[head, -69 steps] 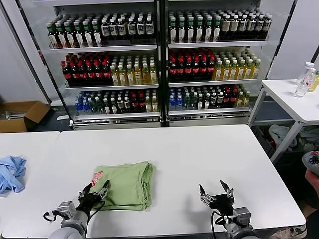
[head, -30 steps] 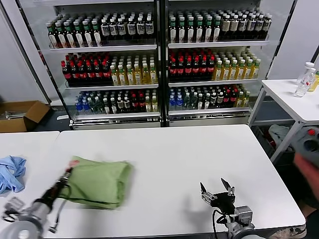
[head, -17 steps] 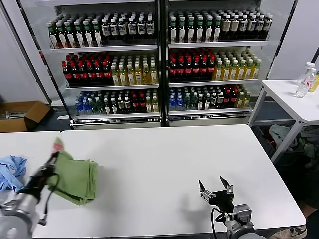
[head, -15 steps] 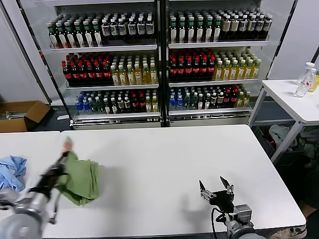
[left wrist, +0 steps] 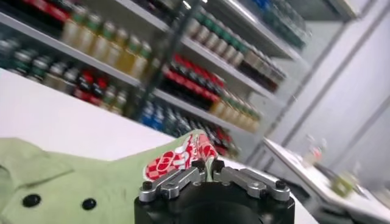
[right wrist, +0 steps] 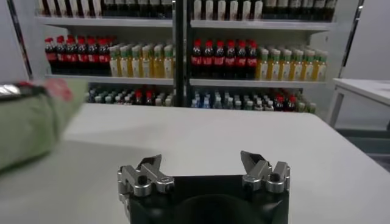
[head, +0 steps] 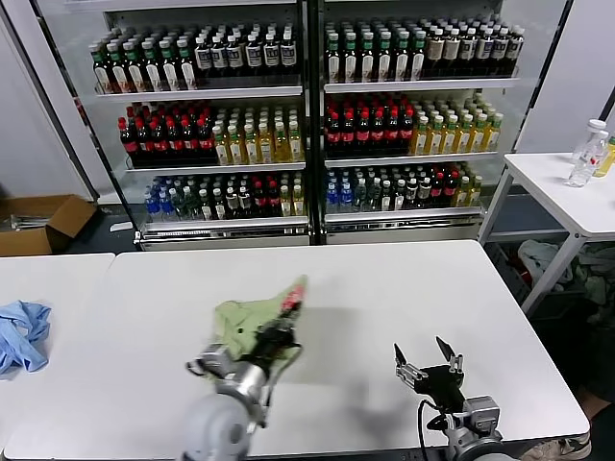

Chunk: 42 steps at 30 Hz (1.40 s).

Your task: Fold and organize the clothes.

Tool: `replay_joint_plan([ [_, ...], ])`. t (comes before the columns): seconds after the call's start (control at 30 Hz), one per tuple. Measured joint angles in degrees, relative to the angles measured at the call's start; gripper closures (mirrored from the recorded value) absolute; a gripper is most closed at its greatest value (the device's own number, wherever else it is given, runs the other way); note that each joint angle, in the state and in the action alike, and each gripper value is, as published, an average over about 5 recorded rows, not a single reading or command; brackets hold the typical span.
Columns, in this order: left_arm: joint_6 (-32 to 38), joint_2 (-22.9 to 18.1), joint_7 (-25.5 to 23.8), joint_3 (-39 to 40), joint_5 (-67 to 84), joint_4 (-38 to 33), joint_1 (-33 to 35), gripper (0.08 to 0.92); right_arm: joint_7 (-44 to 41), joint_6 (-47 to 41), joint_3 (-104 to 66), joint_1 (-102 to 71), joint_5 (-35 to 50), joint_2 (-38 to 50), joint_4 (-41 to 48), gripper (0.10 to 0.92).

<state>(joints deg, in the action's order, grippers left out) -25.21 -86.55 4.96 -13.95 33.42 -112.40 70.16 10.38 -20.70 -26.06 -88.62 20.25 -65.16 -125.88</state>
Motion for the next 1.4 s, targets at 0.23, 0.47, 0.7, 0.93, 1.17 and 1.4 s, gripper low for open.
replay_joint_plan([
  [0.23, 2.5, -2.3, 0.6, 7.7, -5.8, 4.0, -2.8, 0.643, 0.0, -0.7, -0.8, 1.2, 2.4, 0.2, -0.3, 0.203],
  [0.47, 6.4, -1.8, 1.6, 8.3, -12.2, 6.0, -2.2, 0.444, 1.5, -2.0, 2.1, 6.0, 6.0, -1.2, 2.4, 0.203],
  [0.7, 10.1, 1.2, 3.4, 3.0, -14.8, 3.2, 2.4, 0.247, 3.6, -4.2, 8.8, 13.9, 8.8, -4.5, 10.0, 0.205],
  [0.93, 12.3, 3.1, 4.6, -3.0, -16.2, -0.8, 8.1, 0.178, 5.1, -6.7, 15.3, 19.9, 9.3, -7.2, 17.8, 0.328],
  [1.17, 13.3, 3.8, 5.2, -6.0, -16.9, -3.7, 11.6, 0.177, 5.3, -8.9, 17.7, 22.7, 8.6, -6.7, 20.9, 0.518],
  [1.4, 13.8, 4.6, 5.4, -7.0, -17.3, -5.0, 13.3, 0.177, 3.6, -9.7, 17.1, 23.6, 6.8, -2.8, 21.6, 0.726],
])
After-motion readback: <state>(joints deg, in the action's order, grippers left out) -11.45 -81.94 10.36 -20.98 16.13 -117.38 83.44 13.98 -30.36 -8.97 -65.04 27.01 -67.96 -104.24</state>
